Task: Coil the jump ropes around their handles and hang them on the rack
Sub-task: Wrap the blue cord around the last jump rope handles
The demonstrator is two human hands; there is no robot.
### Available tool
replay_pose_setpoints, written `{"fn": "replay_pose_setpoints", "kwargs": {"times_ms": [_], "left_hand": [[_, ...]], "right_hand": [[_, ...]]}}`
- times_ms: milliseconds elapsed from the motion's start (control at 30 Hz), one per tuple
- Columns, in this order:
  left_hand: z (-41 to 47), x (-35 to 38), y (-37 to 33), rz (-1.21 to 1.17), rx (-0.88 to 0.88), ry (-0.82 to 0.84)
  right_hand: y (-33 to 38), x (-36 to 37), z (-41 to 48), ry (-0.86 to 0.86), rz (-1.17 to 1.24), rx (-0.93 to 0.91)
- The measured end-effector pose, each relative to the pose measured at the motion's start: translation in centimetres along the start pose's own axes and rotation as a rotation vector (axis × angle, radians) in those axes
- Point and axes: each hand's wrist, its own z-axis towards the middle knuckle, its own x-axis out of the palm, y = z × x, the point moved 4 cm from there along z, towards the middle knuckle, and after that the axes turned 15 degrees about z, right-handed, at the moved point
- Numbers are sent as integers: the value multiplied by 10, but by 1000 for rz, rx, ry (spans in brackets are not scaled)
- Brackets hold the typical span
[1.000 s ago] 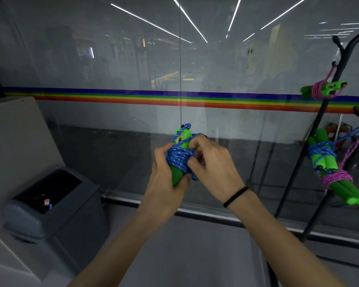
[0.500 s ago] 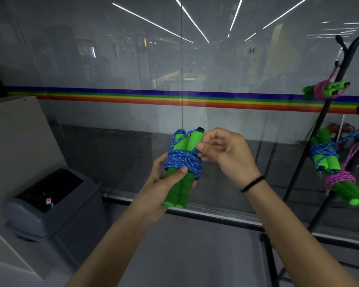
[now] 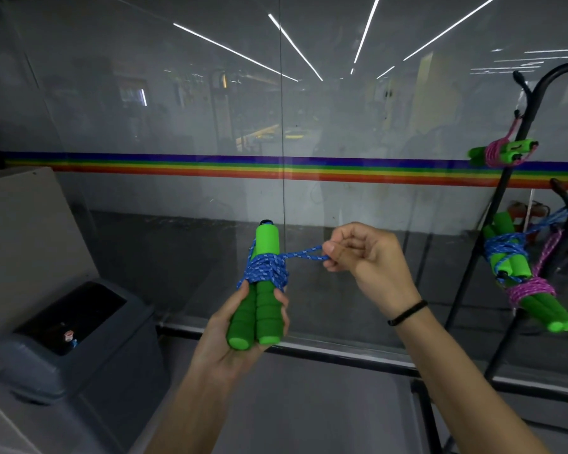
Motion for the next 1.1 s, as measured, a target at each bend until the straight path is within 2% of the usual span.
{"fn": "replay_pose_setpoints", "kwargs": {"times_ms": [167,267,400,467,533,633,800,967,1100], "left_hand": [[0,-1,2,-41,-18,4],[0,-2,3,14,-64,-16],[1,-5,12,311,-174,-119],[3,-11,14,474,-168,-213],[5,-13,16,624,-156,-235],[11,-20,23,733,-209,-281],[29,-29,42,648,-291,-294],[68,-19,66,411,-369,-161],[100,-6,84,581,-451,-87]], "right_hand": [[-3,0,1,-21,21,-3],[-3,12,1,33,-17,-14],[0,29,5,59,16,-22],[-1,35,7,68,15,-26],[-5,40,6,77,38,-18],[-11,40,3,65,33,8],[-19,6,0,38,-140,147],[-16,-25,-6,-119,-138,88],[-19,-49,10,-97,-245,82]]}}
